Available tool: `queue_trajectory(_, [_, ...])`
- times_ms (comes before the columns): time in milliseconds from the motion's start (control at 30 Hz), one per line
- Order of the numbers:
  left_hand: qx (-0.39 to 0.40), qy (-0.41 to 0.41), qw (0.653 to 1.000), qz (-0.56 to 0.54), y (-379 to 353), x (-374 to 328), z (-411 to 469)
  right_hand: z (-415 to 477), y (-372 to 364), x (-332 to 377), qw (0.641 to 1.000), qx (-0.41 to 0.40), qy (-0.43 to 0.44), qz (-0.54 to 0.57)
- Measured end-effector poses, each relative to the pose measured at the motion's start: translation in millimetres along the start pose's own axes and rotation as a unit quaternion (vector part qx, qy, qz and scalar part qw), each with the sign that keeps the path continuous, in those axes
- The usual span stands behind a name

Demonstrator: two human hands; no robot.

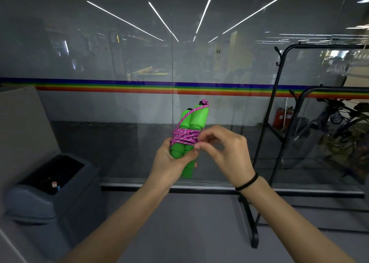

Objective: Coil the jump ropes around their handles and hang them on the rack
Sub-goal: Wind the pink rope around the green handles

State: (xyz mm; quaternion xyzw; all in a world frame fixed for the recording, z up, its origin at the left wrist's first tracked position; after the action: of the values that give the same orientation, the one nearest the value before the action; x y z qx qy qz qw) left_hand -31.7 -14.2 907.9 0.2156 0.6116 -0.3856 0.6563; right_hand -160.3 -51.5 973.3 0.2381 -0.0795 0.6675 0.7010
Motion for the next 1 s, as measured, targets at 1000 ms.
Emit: queue_trajectory(1000, [0.006,-0.079,0.970,0.228,22.5,7.1,1.7,-13.5,-33.7,-16.6,0.964,0.220,-0.009,-0.150])
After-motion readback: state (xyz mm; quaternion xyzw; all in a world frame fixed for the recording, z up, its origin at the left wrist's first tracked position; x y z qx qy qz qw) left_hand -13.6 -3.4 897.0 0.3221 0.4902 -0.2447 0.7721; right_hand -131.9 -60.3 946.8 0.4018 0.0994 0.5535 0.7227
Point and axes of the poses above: each hand's wrist, its own z-axis towards the middle knuckle, its own y-axis out of the back of the hand, x = y × z, the point moved 8 cm from there along z, towards the middle knuckle, and after that the axes turned 11 degrees about -x, right-handed, at the moved point
